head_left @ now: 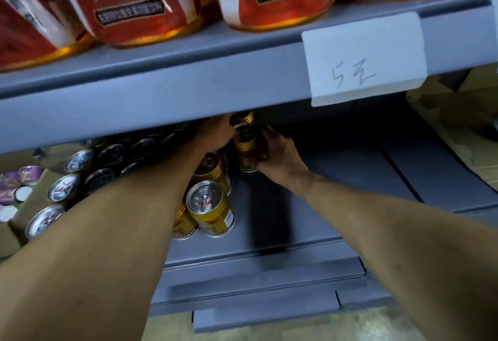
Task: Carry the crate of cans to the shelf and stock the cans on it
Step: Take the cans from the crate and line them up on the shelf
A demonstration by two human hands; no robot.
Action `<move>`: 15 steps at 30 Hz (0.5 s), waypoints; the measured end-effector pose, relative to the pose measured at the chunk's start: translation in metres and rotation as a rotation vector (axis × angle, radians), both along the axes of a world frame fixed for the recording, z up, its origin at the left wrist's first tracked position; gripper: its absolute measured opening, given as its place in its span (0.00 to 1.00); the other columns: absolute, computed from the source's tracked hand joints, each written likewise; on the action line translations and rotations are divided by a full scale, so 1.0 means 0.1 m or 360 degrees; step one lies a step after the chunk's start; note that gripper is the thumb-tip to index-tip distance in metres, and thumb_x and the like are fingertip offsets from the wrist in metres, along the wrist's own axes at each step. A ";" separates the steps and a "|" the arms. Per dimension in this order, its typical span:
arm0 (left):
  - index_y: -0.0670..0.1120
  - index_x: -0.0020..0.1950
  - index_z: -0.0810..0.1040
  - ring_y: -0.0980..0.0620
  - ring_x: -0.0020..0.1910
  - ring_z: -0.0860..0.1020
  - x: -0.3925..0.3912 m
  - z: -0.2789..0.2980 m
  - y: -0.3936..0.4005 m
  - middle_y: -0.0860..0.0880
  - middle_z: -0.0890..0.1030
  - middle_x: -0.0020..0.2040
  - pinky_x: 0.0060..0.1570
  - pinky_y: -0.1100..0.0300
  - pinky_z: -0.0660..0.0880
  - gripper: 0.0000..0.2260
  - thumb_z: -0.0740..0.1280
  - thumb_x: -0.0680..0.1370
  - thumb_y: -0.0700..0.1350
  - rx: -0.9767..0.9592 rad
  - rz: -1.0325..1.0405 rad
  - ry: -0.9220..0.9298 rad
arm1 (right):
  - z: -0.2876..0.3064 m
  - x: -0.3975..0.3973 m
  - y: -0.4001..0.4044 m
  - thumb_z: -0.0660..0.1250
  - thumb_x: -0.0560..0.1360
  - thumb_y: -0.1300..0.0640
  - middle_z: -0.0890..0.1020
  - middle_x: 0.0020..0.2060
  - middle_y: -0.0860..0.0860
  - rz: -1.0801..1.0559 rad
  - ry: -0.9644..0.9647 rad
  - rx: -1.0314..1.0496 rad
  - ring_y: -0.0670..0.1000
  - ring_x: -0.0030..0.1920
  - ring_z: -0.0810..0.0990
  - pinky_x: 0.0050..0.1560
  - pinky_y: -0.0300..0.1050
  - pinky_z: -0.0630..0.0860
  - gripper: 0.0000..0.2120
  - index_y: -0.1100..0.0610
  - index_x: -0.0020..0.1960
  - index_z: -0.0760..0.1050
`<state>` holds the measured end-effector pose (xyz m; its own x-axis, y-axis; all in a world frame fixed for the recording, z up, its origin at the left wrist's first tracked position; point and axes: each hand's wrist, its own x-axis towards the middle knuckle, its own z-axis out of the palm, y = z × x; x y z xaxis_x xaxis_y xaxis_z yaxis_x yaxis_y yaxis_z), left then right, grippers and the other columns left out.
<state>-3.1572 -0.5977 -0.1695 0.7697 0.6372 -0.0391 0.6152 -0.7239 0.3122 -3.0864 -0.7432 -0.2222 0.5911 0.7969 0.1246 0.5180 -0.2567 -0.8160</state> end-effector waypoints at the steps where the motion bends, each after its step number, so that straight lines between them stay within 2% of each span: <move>1: 0.45 0.74 0.69 0.41 0.71 0.68 -0.04 0.02 0.02 0.42 0.70 0.72 0.70 0.48 0.65 0.23 0.61 0.78 0.36 0.0031 0.0019 -0.0050 | 0.01 -0.03 0.04 0.76 0.68 0.51 0.82 0.59 0.52 0.0043 0.0022 -0.0006 0.54 0.61 0.79 0.66 0.50 0.74 0.31 0.50 0.69 0.72; 3: 0.45 0.71 0.72 0.41 0.68 0.70 -0.09 0.05 0.04 0.43 0.73 0.70 0.68 0.49 0.66 0.21 0.59 0.78 0.36 0.0091 0.0044 -0.0143 | 0.04 -0.07 0.08 0.76 0.69 0.52 0.82 0.59 0.53 0.0054 0.0028 -0.0020 0.54 0.61 0.79 0.64 0.46 0.74 0.29 0.50 0.69 0.72; 6: 0.40 0.71 0.72 0.40 0.70 0.69 -0.22 0.11 0.02 0.40 0.72 0.71 0.70 0.50 0.63 0.18 0.56 0.82 0.38 0.0007 0.0083 -0.0088 | 0.02 -0.05 0.06 0.75 0.71 0.53 0.82 0.59 0.53 0.0010 -0.0041 -0.0137 0.53 0.61 0.79 0.58 0.38 0.70 0.23 0.53 0.65 0.76; 8: 0.39 0.73 0.69 0.41 0.73 0.65 -0.33 0.18 0.03 0.38 0.68 0.73 0.71 0.51 0.58 0.18 0.54 0.84 0.42 -0.0002 0.0130 -0.0113 | 0.01 0.00 0.08 0.72 0.73 0.55 0.81 0.59 0.55 -0.0072 -0.0151 -0.0157 0.55 0.61 0.78 0.55 0.38 0.70 0.18 0.55 0.63 0.77; 10: 0.41 0.77 0.62 0.42 0.75 0.60 -0.43 0.22 -0.03 0.39 0.62 0.77 0.72 0.53 0.53 0.21 0.52 0.85 0.45 0.0049 0.0171 -0.0155 | 0.03 0.05 0.09 0.69 0.75 0.55 0.80 0.61 0.54 -0.0223 -0.0173 -0.0159 0.55 0.63 0.77 0.55 0.35 0.66 0.18 0.56 0.64 0.76; 11: 0.43 0.79 0.56 0.43 0.77 0.56 -0.48 0.21 -0.08 0.41 0.57 0.79 0.72 0.53 0.50 0.23 0.52 0.85 0.48 0.0064 0.0189 -0.0124 | 0.00 0.08 0.11 0.68 0.76 0.57 0.79 0.62 0.54 -0.0289 -0.0098 -0.0129 0.54 0.64 0.76 0.55 0.33 0.65 0.18 0.57 0.66 0.75; 13: 0.49 0.81 0.45 0.44 0.79 0.48 -0.55 0.10 -0.15 0.43 0.47 0.81 0.74 0.53 0.45 0.26 0.50 0.85 0.54 -0.0146 0.0317 -0.0078 | 0.04 0.07 0.17 0.63 0.81 0.58 0.77 0.58 0.55 -0.0537 0.0334 0.0018 0.52 0.61 0.74 0.57 0.36 0.65 0.17 0.62 0.68 0.72; 15: 0.51 0.81 0.42 0.45 0.79 0.42 -0.62 -0.04 -0.13 0.44 0.41 0.80 0.74 0.54 0.40 0.27 0.49 0.85 0.56 -0.0275 0.0425 -0.0159 | 0.10 0.01 0.29 0.57 0.84 0.51 0.73 0.53 0.54 -0.0765 0.0865 0.0282 0.51 0.54 0.72 0.57 0.43 0.68 0.18 0.62 0.68 0.72</move>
<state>-3.2188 -0.6106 -0.1736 0.5818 0.8076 -0.0969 0.7362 -0.4722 0.4849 -3.0855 -0.7146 -0.2122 0.8843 0.4300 -0.1821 -0.1064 -0.1941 -0.9752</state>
